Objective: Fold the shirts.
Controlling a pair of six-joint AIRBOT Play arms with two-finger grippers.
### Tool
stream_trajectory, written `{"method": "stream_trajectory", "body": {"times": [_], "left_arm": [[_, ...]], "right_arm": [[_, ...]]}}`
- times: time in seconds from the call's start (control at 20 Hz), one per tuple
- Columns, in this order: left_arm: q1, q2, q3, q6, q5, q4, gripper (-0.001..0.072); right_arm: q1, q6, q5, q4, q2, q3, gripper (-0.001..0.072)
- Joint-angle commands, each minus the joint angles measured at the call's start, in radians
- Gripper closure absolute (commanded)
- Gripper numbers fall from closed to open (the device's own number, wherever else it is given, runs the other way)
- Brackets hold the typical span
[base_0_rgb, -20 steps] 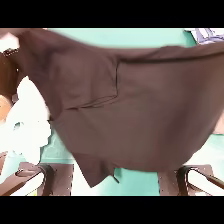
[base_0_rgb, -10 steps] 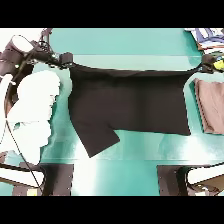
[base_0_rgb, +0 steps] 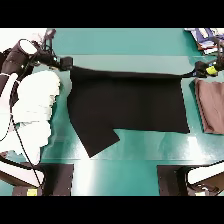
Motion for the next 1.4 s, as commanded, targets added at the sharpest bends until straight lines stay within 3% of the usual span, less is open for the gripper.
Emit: {"method": "stream_trajectory", "body": {"times": [0.0,0.25,0.3,0.35,0.4,0.65,0.85,1.1,1.35], "left_arm": [[0.005,-0.002,-0.071,0.012,-0.108,0.057,0.0681],[0.004,-0.003,-0.176,0.0,-0.072,0.057,0.0679],[0.004,-0.003,-0.177,-0.023,-0.079,0.06,0.0596],[0.004,-0.002,-0.175,-0.042,-0.085,0.06,0.0322],[0.008,-0.002,-0.171,-0.055,-0.102,0.062,0.0198],[0.069,0.126,-0.188,-0.067,-0.256,0.139,0.0247],[0.071,0.37,-0.443,-0.097,-0.303,0.172,0.0246],[0.071,0.652,-0.894,-0.097,-0.187,-0.012,0.0246],[0.039,0.704,-1.147,-0.092,-0.043,-0.145,0.0245]], "right_arm": [[0.003,-0.025,-0.048,-0.003,0.052,-0.162,0.0694],[0.03,-0.022,-0.19,-0.001,0.108,-0.365,0.0691],[0.035,-0.022,-0.194,-0.001,0.116,-0.382,0.0675],[0.036,-0.022,-0.194,-0.001,0.121,-0.389,0.0516],[0.036,-0.02,-0.183,0.0,0.125,-0.386,0.0339],[-0.011,-0.007,-0.095,-0.002,0.232,-0.389,0.0333],[-0.068,-0.047,-0.095,0.0,0.408,-0.542,0.0334],[-0.137,-0.062,-0.112,0.042,0.547,-0.719,0.0333],[-0.17,-0.086,-0.112,0.095,0.597,-0.777,0.0334]]}}
